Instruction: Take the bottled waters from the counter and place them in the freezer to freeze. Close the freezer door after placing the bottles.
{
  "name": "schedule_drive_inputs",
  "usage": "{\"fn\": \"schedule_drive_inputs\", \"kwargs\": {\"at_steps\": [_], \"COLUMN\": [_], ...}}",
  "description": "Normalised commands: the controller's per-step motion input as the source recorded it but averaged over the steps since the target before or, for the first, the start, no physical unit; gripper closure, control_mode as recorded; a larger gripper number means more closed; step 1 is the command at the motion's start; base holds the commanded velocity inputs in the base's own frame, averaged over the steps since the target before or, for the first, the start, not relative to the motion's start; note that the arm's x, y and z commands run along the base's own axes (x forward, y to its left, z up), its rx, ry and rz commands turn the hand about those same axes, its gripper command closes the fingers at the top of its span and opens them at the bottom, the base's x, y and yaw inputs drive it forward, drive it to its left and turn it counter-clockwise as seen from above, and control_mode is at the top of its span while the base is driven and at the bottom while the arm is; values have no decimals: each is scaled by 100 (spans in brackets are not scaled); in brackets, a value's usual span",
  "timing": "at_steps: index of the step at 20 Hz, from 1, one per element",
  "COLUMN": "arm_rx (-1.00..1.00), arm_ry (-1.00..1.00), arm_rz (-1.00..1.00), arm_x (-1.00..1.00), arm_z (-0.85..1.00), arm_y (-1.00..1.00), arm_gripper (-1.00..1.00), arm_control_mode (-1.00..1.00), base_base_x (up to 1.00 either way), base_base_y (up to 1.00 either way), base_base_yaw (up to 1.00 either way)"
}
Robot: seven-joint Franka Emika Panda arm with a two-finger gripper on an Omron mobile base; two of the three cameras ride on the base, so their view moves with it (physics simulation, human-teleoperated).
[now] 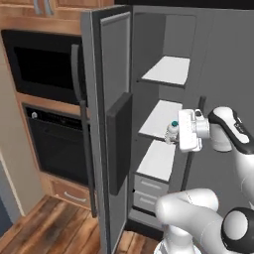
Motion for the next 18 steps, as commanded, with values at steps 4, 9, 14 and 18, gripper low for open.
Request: {"fn": "schedule_drive_inputs", "kwargs": {"at_steps": [4, 9, 14, 18], "arm_rx": [0, 0, 0, 0], "arm_ry": [0, 0, 0, 0], "arm_rz": [0, 0, 0, 0], "arm_x": [0, 0, 0, 0], "arm_z": [0, 0, 0, 0], "arm_y": [0, 0, 0, 0], "arm_gripper": [100, 100, 100, 100], "arm_control_mode": [100, 100, 100, 100], "base_base_x": [13, 1, 28, 2], "base_base_y": [54, 43, 27, 25], "base_base_yaw": [-51, -15, -6, -13]}}
